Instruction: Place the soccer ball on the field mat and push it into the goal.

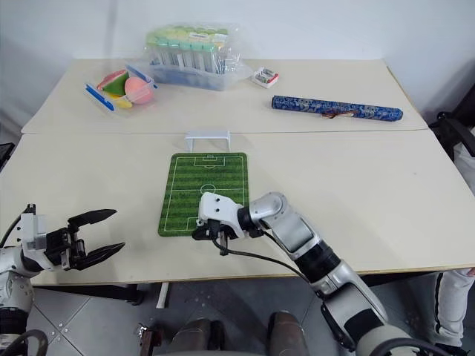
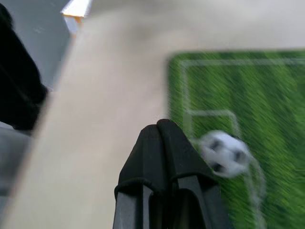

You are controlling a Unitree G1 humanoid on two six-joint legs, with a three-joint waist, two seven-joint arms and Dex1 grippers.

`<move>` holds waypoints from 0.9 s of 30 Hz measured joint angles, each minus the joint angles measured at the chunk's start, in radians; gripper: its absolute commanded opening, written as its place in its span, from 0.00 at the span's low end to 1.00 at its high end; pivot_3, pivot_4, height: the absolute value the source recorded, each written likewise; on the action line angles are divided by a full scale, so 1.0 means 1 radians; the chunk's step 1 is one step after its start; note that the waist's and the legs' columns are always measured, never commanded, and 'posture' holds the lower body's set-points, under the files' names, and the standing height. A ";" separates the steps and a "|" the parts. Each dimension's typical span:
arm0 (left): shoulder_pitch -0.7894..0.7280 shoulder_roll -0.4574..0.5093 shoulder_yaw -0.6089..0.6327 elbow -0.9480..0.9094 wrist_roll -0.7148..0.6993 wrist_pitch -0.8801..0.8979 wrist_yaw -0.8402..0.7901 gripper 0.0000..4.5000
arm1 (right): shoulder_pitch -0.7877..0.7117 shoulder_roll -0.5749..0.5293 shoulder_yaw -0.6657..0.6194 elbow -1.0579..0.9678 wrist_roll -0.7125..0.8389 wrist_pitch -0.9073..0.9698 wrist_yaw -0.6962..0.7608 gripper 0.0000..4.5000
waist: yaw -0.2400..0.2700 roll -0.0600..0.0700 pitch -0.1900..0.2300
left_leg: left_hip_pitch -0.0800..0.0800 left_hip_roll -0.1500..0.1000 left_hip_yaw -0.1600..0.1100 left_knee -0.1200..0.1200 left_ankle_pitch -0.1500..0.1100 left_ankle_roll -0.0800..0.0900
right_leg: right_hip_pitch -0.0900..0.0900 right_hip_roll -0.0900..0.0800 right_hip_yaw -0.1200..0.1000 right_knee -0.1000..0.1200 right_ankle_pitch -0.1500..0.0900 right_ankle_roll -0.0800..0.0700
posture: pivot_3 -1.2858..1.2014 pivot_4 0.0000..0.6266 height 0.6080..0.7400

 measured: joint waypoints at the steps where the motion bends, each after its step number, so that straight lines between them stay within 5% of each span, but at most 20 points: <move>1: 0.000 0.000 0.000 -0.001 0.000 0.000 0.000 1.00 | -0.033 0.012 -0.006 0.059 -0.006 -0.024 -0.015 0.00 | -0.001 0.000 0.000 | 0.000 0.000 0.000 0.000 0.000 0.000 | 0.000 0.000 0.000 0.000 0.000 0.000 | 0.52 0.24 1.00; 9: -0.035 0.000 0.000 0.010 0.000 -0.001 0.000 1.00 | -0.379 0.048 -0.232 0.514 -0.031 -0.223 -0.252 0.00 | -0.003 0.000 0.001 | 0.000 0.000 -0.001 -0.001 0.000 0.000 | -0.001 0.000 0.000 0.001 0.000 0.000 | 0.52 0.24 1.00; 18: -0.116 0.000 0.004 0.046 0.005 0.056 0.075 1.00 | -0.373 -0.008 -0.358 0.459 0.034 -0.218 -0.218 0.00 | -0.016 0.000 0.001 | -0.001 -0.001 -0.002 -0.002 0.000 0.000 | 0.000 0.000 -0.001 0.001 0.000 0.000 | 0.52 0.24 1.00; 21: -0.146 0.001 0.030 0.046 0.003 0.093 0.142 1.00 | -0.290 -0.090 -0.356 0.359 0.072 -0.206 -0.091 0.14 | -0.015 0.000 0.000 | -0.001 -0.001 -0.005 -0.002 0.000 0.000 | 0.001 -0.001 -0.001 0.001 0.000 0.000 | 0.52 0.24 1.00; 27: -0.155 0.018 0.082 0.039 0.004 0.158 0.274 1.00 | -0.210 -0.270 -0.396 0.361 0.126 -0.255 0.121 0.58 | -0.017 0.000 0.002 | 0.000 -0.001 -0.002 -0.002 0.000 0.000 | 0.001 -0.001 -0.001 -0.001 0.000 0.000 | 0.52 0.24 1.00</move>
